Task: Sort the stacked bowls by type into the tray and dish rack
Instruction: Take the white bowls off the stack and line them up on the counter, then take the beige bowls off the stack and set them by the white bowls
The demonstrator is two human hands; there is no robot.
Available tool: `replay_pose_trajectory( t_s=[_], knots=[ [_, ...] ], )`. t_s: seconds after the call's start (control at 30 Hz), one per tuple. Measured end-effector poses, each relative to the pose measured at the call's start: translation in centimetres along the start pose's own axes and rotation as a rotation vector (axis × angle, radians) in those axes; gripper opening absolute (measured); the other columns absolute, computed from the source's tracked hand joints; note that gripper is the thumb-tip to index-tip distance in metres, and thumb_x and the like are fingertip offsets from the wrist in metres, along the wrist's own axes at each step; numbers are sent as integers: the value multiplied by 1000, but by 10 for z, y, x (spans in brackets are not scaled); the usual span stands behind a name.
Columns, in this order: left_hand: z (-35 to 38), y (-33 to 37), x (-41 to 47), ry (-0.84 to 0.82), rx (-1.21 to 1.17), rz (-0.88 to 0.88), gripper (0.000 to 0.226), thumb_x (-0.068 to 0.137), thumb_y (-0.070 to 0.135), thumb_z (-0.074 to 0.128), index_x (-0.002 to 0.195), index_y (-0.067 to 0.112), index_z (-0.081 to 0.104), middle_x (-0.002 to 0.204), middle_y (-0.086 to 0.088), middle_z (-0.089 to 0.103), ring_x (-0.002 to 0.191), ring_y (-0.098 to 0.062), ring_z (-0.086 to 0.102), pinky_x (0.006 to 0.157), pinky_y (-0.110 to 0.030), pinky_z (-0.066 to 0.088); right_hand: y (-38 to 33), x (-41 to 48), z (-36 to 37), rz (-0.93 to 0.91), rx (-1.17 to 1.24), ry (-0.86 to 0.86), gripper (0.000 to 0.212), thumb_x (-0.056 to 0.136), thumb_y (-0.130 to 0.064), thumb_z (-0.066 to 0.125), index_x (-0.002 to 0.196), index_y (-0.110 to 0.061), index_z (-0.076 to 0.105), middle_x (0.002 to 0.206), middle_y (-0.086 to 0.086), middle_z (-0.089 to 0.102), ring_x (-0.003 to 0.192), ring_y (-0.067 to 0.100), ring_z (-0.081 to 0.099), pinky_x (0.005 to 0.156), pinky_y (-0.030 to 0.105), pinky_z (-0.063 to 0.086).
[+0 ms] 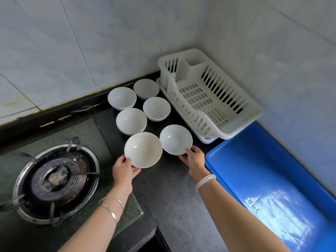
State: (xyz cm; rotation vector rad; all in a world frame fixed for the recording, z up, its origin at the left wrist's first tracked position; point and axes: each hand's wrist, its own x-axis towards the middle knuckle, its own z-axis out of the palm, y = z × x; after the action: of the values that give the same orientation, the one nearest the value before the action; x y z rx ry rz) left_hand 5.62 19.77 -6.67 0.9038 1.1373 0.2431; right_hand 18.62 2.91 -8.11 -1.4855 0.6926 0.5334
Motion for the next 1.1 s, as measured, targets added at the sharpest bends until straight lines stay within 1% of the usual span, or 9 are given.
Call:
replay_pose_trajectory(
  t_s=[0.1,0.37,0.47,0.6,0.7,0.77,0.87,1.0,1.1],
  knots=[
    [4,0,1,12,-18,-1,34,95,7,42,128,11,50,124,-19,57,99,-38,63,80,-41,52,-4,2,7,22,76,-36,38,93,-5,54,131,-9,50,126,13,57,92,23,64,72,30,58],
    [6,1,4,32,-50,-8,34,95,9,43,128,12,50,119,-16,58,96,-35,63,76,-38,52,-12,6,27,20,118,-67,40,93,1,50,133,-7,49,129,15,56,97,26,62,72,28,56],
    [6,0,4,38,-58,-10,34,95,10,44,129,12,50,119,-15,58,95,-34,63,76,-38,53,-13,6,29,16,107,-57,39,93,1,50,132,-7,49,129,13,56,100,27,62,68,26,56],
    [6,-1,4,45,-71,-9,33,95,10,45,128,11,50,121,-15,57,97,-34,62,77,-38,53,-13,4,26,22,102,-101,40,95,-3,49,135,-8,47,128,14,57,96,25,63,71,28,56],
    [5,-3,2,50,-70,13,34,95,9,46,128,8,50,125,-17,57,106,-33,60,82,-40,52,-13,-3,22,28,55,-185,42,98,-12,46,139,-13,42,130,12,55,91,24,65,67,28,55],
    [4,-7,-1,52,-55,45,33,95,9,47,128,8,51,127,-16,57,112,-31,58,84,-39,52,-13,-9,18,28,20,-211,43,99,-17,45,141,-15,40,136,11,51,92,24,65,69,29,55],
    [2,-14,-11,44,2,102,36,95,10,46,131,9,51,132,-12,55,111,-24,56,89,-34,49,-11,-18,8,-4,-52,-224,42,99,-21,44,140,-15,41,138,11,50,97,24,65,74,30,55],
    [0,-28,-33,-12,101,140,45,96,8,45,140,4,37,138,-14,49,109,-22,53,95,-33,45,-6,-40,-17,-122,-181,-209,34,100,-22,41,133,-16,47,125,7,59,97,23,65,81,31,54],
    [2,-45,-57,-109,218,136,42,96,8,45,137,3,41,131,-12,52,108,-20,55,94,-30,45,1,-64,-51,-236,-317,-180,29,101,-24,38,125,-18,54,119,4,63,93,19,67,79,27,54]
  ],
)
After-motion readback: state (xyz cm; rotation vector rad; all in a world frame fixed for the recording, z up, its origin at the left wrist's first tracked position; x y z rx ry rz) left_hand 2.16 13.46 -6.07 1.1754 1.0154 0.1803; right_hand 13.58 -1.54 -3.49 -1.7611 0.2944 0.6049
